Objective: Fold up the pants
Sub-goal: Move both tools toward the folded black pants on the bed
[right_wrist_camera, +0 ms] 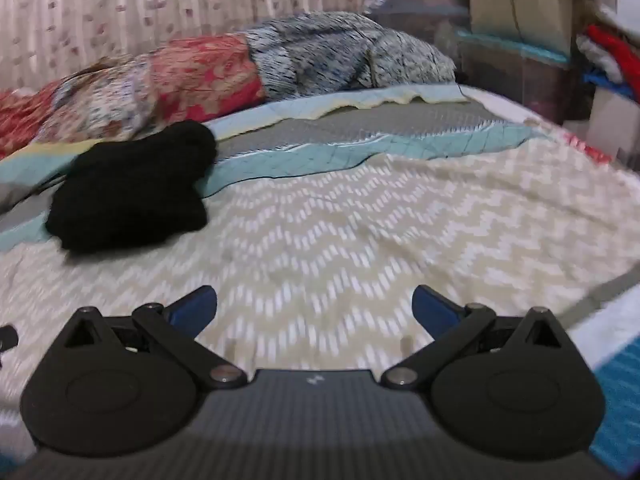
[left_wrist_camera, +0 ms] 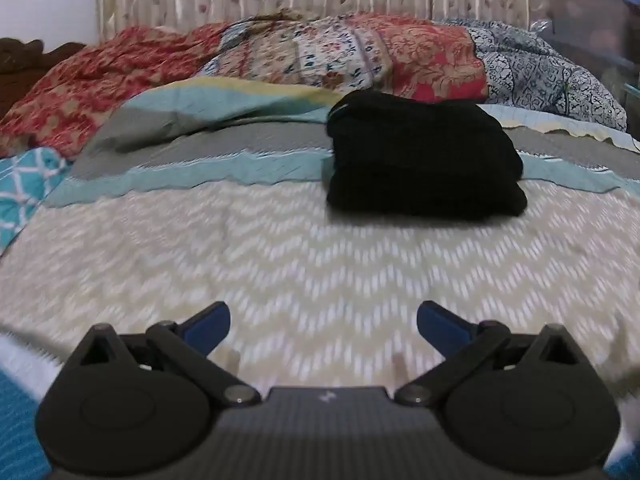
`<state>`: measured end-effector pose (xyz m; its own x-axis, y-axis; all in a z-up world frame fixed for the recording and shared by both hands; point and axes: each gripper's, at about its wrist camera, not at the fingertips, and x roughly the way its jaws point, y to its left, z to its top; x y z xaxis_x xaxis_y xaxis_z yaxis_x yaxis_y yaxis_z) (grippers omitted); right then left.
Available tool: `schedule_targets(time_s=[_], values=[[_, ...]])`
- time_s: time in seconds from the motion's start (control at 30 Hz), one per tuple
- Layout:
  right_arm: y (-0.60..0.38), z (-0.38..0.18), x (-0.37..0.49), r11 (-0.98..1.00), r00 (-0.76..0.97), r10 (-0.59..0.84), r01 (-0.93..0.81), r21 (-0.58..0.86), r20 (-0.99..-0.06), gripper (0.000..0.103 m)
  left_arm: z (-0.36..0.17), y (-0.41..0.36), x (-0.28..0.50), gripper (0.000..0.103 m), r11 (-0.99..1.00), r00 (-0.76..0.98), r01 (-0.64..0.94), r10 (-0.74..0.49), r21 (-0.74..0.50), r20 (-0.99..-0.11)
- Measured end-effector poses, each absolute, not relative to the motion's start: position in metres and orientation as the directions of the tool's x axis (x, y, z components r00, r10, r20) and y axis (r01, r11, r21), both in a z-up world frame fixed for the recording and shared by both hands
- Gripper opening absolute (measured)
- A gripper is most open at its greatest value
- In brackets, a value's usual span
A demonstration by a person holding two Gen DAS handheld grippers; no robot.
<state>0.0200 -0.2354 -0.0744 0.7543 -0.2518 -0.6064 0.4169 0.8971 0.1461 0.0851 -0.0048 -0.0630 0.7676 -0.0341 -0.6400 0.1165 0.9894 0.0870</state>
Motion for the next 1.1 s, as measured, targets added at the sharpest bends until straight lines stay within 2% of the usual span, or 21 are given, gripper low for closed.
schedule_targets(time_s=[0.07, 0.17, 0.2, 0.27, 0.37, 0.53, 1.1], values=[[-0.235, -0.087, 0.04, 0.891, 0.734, -0.261, 0.433, 0.136, -0.627, 0.103, -0.078, -0.014, 0.102, 0.103, 0.987, 0.775, 0.126, -0.037, 0.096, -0.631], [-0.226, -0.107, 0.067, 0.89, 0.667, -0.353, 0.455, -0.016, -0.656, 0.103, -0.102, -0.023, 0.116, 0.103, 0.979, 0.779, 0.117, 0.013, 0.166, -0.627], [-0.223, -0.113, 0.069, 0.889, 0.669, -0.36, 0.458, -0.021, -0.65, 0.103, -0.114, -0.023, 0.12, 0.103, 0.974, 0.768, 0.117, 0.034, 0.193, -0.639], [-0.22, -0.114, 0.063, 0.885, 0.699, -0.37, 0.465, -0.004, -0.612, 0.103, -0.126, -0.011, 0.114, 0.103, 0.985, 0.797, 0.116, -0.017, 0.125, -0.604], [-0.215, -0.116, 0.056, 0.894, 0.714, -0.374, 0.448, -0.025, -0.592, 0.103, -0.127, 0.002, 0.113, 0.103, 0.993, 0.786, 0.115, -0.071, 0.032, -0.614], [-0.225, -0.117, 0.054, 0.892, 0.722, -0.337, 0.45, 0.04, -0.604, 0.103, -0.129, 0.0, 0.108, 0.103, 0.994, 0.806, 0.105, -0.072, 0.023, -0.588], [-0.224, -0.124, 0.057, 0.895, 0.725, -0.345, 0.446, 0.025, -0.596, 0.103, -0.119, 0.006, 0.115, 0.103, 0.995, 0.812, 0.096, -0.086, -0.013, -0.577]])
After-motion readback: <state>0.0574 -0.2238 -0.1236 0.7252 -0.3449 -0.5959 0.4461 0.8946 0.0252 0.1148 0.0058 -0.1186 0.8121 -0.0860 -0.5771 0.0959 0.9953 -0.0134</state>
